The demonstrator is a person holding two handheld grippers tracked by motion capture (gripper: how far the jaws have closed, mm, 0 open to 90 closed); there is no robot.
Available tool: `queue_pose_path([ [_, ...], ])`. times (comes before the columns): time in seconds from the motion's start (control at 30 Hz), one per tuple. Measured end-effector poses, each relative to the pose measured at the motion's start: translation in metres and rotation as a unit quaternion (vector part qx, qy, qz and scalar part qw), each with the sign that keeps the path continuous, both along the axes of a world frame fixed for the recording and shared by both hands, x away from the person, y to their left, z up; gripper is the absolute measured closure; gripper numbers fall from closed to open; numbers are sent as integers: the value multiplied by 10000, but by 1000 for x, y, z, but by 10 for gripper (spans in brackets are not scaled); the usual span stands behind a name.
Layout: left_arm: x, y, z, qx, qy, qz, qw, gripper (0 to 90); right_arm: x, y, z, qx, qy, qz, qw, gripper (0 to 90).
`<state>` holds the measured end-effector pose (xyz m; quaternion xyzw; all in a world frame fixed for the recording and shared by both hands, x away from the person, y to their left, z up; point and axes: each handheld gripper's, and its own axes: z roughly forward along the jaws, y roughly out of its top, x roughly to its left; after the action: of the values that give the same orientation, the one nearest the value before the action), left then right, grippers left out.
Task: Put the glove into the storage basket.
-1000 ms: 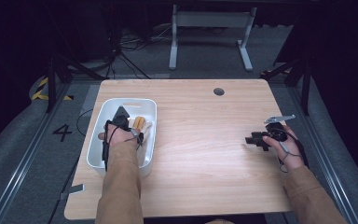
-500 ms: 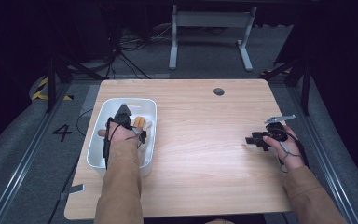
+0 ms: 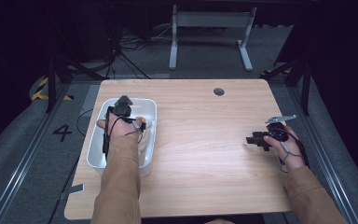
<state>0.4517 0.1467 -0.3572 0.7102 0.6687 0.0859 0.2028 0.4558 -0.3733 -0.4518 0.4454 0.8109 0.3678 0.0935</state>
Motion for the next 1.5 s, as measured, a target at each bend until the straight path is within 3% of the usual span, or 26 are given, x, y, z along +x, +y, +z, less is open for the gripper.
queue_pose_path([
  [0.13, 0, -16, 15, 18, -443, -310, 9985, 288, 0, -2, 0, -7, 0, -38, 10000, 475],
  [0.17, 0, -16, 15, 18, -443, -310, 9985, 289, 0, -2, 0, -7, 0, -38, 10000, 475],
  [0.23, 0, -22, 18, -12, -648, -497, 9967, 293, -1, -3, 0, -14, -31, -28, 10000, 474],
  [0.4, -2, -42, 23, -87, -785, -946, 9924, 295, -3, -7, 2, 8, -49, -40, 10000, 478],
  [0.43, -4, -49, 25, -163, -892, -1184, 9888, 295, -4, -8, 3, -7, -35, -58, 10000, 488],
  [0.47, -4, -49, 25, -163, -892, -1184, 9888, 298, -5, -9, 3, -62, -54, -25, 10000, 494],
  [0.57, -11, -57, 28, -336, -1188, -1616, 9791, 299, -7, -12, 4, -97, -40, -26, 9999, 504],
  [0.6, -14, -59, 28, -353, -1240, -1736, 9763, 300, -8, -14, 5, -76, -30, -33, 10000, 508],
  [0.7, -23, -65, 29, -431, -1324, -1934, 9712, 301, -11, -18, 6, -62, -24, -58, 10000, 512],
  [0.77, -31, -72, 28, -525, -1388, -2169, 9649, 297, -13, -19, 7, -101, -29, -7, 9999, 519],
  [0.8, -34, -74, 27, -570, -1413, -2217, 9631, 297, -13, -19, 7, -101, -29, -7, 9999, 519],
  [0.9, -42, -83, 20, -740, -1492, -2532, 9530, 297, -14, -20, 8, -146, -66, 15, 9999, 525],
  [0.93, -46, -88, 14, -766, -1557, -2674, 9478, 295, -14, -21, 8, -136, -75, 24, 9999, 527],
  [0.97, -46, -88, 14, -766, -1557, -2674, 9478, 295, -14, -21, 9, -148, -83, 21, 9999, 526],
  [1.0, -48, -90, 11, -781, -1577, -2761, 9449, 295, -14, -21, 9, -148, -83, 21, 9999, 526],
  [1.1, -55, -98, 1, -791, -1626, -2905, 9396, 296, -13, -21, 8, -154, -72, 29, 9999, 526],
  [1.17, -60, -102, -7, -670, -1646, -2980, 9379, 296, -14, -22, 8, -195, -65, 39, 9998, 524],
  [1.23, -62, -104, -11, -659, -1634, -3005, 9374, 296, -14, -22, 9, -197, -66, 34, 9998, 523],
  [1.27, -65, -106, -17, -729, -1673, -3013, 9359, 296, -14, -22, 9, -167, -64, 57, 9998, 522],
  [1.33, -69, -110, -24, -759, -1681, -3114, 9322, 295, -14, -22, 9, -163, -81, 68, 9998, 522],
  [1.43, -74, -115, -36, -711, -1728, -3336, 9240, 296, -15, -21, 11, -157, -118, 136, 9997, 516],
  [1.5, -76, -116, -43, -711, -1781, -3409, 9203, 296, -15, -22, 11, -175, -138, 151, 9996, 515],
])
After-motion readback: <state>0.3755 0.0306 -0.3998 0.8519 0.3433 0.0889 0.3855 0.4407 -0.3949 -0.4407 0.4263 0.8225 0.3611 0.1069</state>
